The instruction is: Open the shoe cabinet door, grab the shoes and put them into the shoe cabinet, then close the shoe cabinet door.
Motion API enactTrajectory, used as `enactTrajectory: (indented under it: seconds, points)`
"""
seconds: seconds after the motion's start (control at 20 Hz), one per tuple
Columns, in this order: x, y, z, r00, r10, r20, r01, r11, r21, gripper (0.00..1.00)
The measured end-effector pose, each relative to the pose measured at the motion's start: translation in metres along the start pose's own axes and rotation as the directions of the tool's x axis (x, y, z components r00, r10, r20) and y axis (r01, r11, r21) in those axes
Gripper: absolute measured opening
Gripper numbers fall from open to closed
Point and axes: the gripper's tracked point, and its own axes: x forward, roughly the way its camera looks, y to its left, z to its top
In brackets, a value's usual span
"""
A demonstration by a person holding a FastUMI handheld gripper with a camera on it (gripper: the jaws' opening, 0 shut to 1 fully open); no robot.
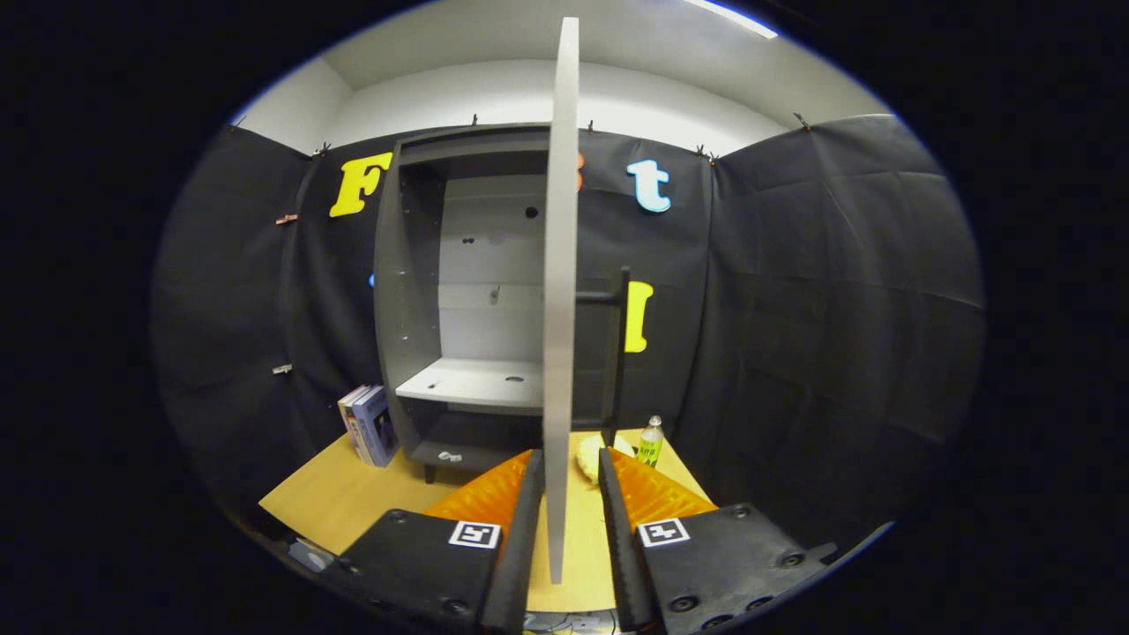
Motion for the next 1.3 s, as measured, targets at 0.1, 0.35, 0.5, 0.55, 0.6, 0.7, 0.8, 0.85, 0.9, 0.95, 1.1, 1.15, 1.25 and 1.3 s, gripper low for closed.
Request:
enactTrajectory:
  seconds: [0.1,0.35,0.5,0.55,0.6,0.7,0.8,0.85,0.9,0.95,1.1,1.15,1.25,1.3]
  points:
    - [-0.007,0.024,-0.023,0.998,0.049,-0.046,-0.048,0.999,0.024,0.51]
    - [0.002,0.09,-0.09,0.968,0.156,-0.199,-0.138,0.985,0.103,0.88]
    - [0.015,0.125,-0.142,0.925,0.219,-0.31,-0.185,0.973,0.137,0.98]
    - [0.014,0.134,-0.162,0.906,0.243,-0.347,-0.203,0.968,0.149,0.99]
    - [0.017,0.143,-0.179,0.888,0.26,-0.38,-0.214,0.964,0.159,0.99]
    - [0.023,0.165,-0.206,0.847,0.293,-0.443,-0.235,0.955,0.182,0.99]
    - [0.033,0.186,-0.235,0.814,0.314,-0.489,-0.251,0.949,0.191,0.99]
    - [0.037,0.193,-0.25,0.798,0.32,-0.511,-0.256,0.947,0.192,0.99]
    - [0.044,0.2,-0.265,0.782,0.325,-0.531,-0.26,0.946,0.195,0.99]
    - [0.05,0.209,-0.281,0.768,0.332,-0.548,-0.264,0.943,0.201,0.99]
    - [0.07,0.224,-0.321,0.739,0.329,-0.588,-0.257,0.944,0.206,0.99]
    - [0.078,0.227,-0.335,0.733,0.324,-0.598,-0.25,0.946,0.206,0.99]
    - [0.095,0.234,-0.359,0.723,0.309,-0.618,-0.234,0.951,0.201,0.98]
    - [0.103,0.237,-0.371,0.718,0.303,-0.626,-0.229,0.953,0.199,0.98]
